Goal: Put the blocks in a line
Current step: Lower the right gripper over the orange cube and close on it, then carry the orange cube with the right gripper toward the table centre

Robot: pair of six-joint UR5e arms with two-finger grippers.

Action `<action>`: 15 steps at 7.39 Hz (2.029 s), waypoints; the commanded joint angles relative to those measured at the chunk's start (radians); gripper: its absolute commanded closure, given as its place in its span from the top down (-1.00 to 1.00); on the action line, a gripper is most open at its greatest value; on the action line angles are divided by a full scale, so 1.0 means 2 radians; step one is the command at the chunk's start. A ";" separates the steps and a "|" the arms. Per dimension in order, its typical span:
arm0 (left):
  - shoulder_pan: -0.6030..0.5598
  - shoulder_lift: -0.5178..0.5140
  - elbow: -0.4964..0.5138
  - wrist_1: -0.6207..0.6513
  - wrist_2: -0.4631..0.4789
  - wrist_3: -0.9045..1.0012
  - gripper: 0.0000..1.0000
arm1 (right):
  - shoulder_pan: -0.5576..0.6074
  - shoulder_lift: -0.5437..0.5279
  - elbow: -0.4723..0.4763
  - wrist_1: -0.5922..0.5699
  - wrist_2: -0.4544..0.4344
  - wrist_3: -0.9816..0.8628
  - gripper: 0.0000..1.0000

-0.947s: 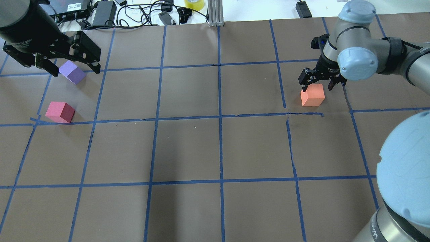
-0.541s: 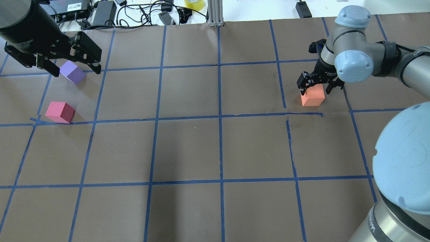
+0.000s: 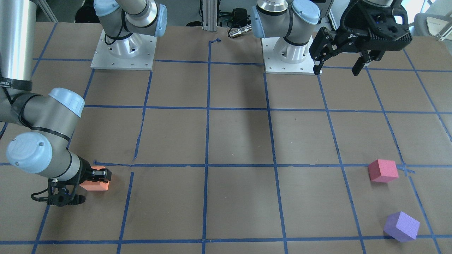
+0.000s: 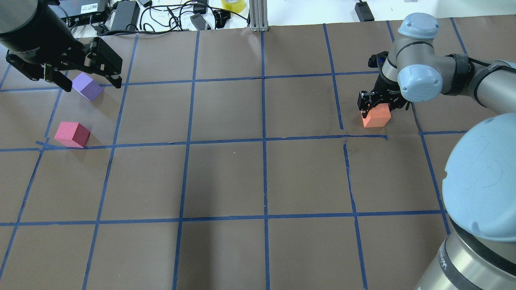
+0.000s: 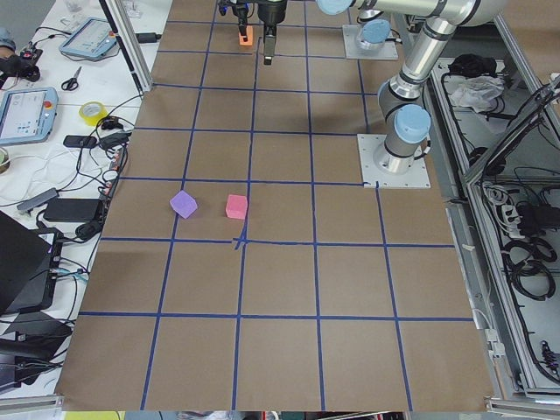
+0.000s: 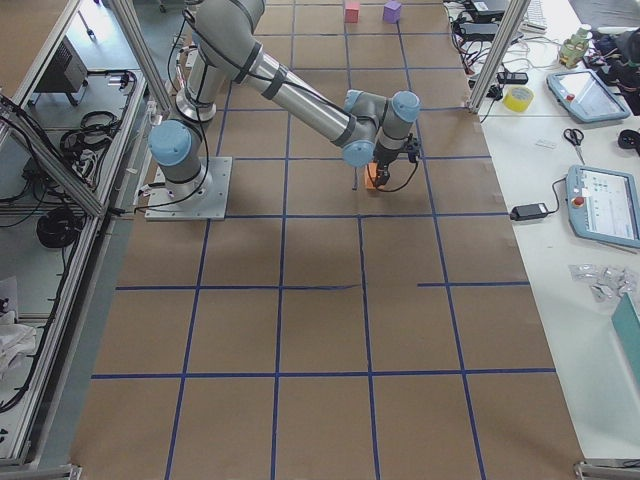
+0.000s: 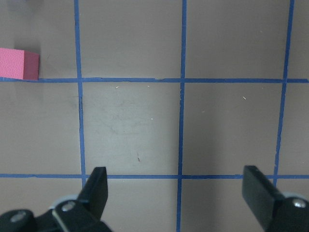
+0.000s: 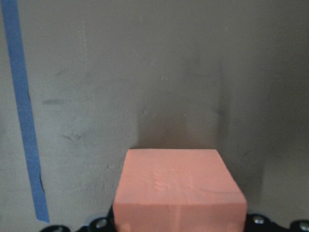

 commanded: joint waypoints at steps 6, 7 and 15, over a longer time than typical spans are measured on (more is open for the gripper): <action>0.000 0.000 -0.001 0.000 0.000 -0.001 1.00 | 0.130 -0.018 -0.088 0.015 0.006 0.157 -1.00; 0.000 -0.004 0.000 0.000 0.000 -0.001 1.00 | 0.158 -0.004 -0.106 0.015 0.006 0.187 -1.00; -0.012 -0.008 -0.001 0.016 0.000 -0.003 1.00 | 0.270 0.128 -0.232 0.014 0.038 0.324 -1.00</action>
